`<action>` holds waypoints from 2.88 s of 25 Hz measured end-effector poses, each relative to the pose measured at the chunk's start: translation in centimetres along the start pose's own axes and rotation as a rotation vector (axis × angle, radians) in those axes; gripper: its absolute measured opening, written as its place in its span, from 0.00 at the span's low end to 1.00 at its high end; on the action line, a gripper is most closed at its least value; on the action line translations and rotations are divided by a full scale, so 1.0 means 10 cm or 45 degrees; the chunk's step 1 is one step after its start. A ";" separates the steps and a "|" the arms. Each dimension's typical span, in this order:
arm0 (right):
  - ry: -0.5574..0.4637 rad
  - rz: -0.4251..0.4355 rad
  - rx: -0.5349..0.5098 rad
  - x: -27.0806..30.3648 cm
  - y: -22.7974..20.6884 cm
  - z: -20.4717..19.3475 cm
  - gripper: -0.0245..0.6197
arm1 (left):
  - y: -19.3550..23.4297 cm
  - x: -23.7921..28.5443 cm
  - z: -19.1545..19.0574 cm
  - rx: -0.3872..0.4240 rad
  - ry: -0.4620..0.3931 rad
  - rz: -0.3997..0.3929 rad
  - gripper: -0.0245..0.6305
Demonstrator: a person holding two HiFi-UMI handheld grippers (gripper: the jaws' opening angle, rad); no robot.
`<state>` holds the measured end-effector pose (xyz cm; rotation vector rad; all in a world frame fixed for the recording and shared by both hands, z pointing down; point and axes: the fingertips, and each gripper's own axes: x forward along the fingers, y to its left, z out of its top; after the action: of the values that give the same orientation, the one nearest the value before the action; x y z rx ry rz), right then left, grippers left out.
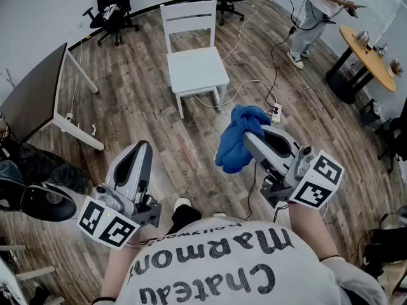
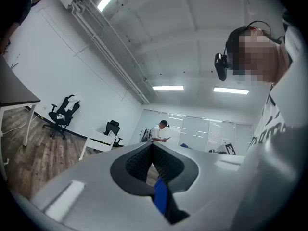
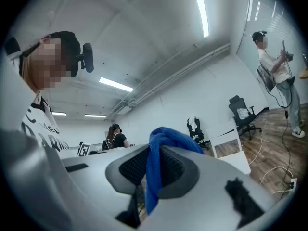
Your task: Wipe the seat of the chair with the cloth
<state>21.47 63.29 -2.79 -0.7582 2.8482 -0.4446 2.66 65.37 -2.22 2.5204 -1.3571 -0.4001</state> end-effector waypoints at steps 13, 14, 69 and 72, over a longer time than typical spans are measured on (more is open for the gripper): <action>-0.099 -0.141 0.023 0.88 -0.18 0.10 0.12 | 0.92 0.21 0.46 0.086 0.044 -0.103 0.04; -0.107 -0.157 0.020 0.98 -0.18 0.09 0.12 | 1.02 0.21 0.52 0.093 0.043 -0.112 0.04; 0.051 -0.024 0.087 4.00 -3.59 0.51 0.12 | 4.25 2.75 0.49 -0.016 0.146 0.374 0.05; 0.082 -0.078 0.099 4.07 -3.76 0.46 0.12 | 4.42 3.05 0.44 -0.057 0.159 0.317 0.05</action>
<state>4.79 10.42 1.88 -0.8333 2.8538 -0.5951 -16.93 15.72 5.26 2.2619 -1.5673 -0.2166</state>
